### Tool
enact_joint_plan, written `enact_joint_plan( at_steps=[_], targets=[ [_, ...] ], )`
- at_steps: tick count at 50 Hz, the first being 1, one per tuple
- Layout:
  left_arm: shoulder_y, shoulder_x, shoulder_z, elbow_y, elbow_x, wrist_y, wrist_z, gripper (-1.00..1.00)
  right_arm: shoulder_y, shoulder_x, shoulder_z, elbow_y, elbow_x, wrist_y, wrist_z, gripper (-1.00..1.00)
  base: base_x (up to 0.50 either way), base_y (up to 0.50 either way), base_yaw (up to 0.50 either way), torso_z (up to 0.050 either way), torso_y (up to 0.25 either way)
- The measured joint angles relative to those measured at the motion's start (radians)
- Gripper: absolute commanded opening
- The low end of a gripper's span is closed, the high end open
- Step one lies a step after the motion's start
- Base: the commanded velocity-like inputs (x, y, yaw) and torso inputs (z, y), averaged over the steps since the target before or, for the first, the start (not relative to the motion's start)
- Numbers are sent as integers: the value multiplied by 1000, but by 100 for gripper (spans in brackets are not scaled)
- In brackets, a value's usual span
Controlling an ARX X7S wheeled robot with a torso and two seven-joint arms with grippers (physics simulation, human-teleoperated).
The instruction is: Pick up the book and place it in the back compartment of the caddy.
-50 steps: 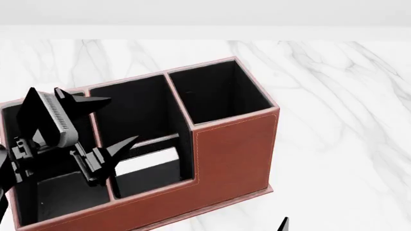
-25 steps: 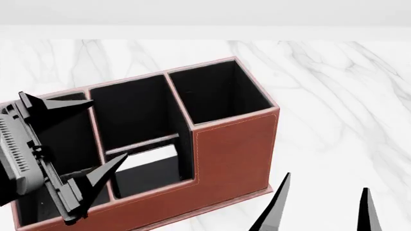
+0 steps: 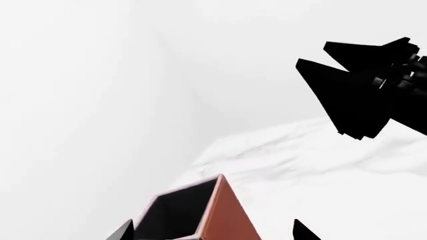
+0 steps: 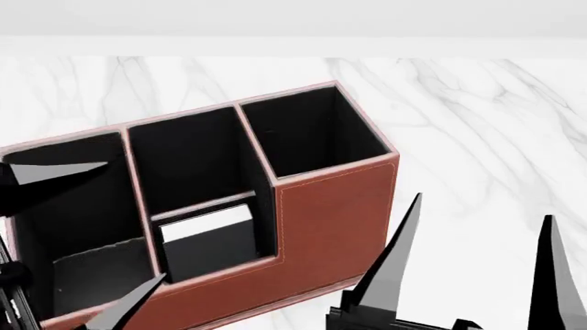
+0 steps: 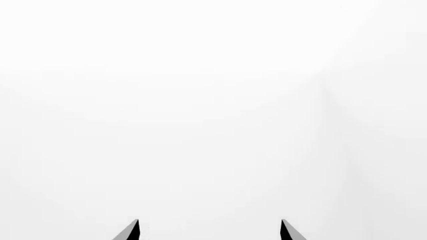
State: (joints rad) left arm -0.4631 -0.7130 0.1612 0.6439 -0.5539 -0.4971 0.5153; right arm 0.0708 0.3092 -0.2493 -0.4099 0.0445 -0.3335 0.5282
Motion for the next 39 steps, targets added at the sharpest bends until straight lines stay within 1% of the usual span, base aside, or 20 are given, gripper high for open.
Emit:
enact_joint_plan(
  at_steps=[14,39],
  targets=[
    [-7,-37,-40,131,-57,-59,-49,100,-7,26,26,-129,-9,70,15,100,0,0,0,0,0],
    [-67,-56,-55,208,-82,-105,-96,100,-19,50,38,-241,-22,97,27,100,0,0,0,0,0]
  ],
)
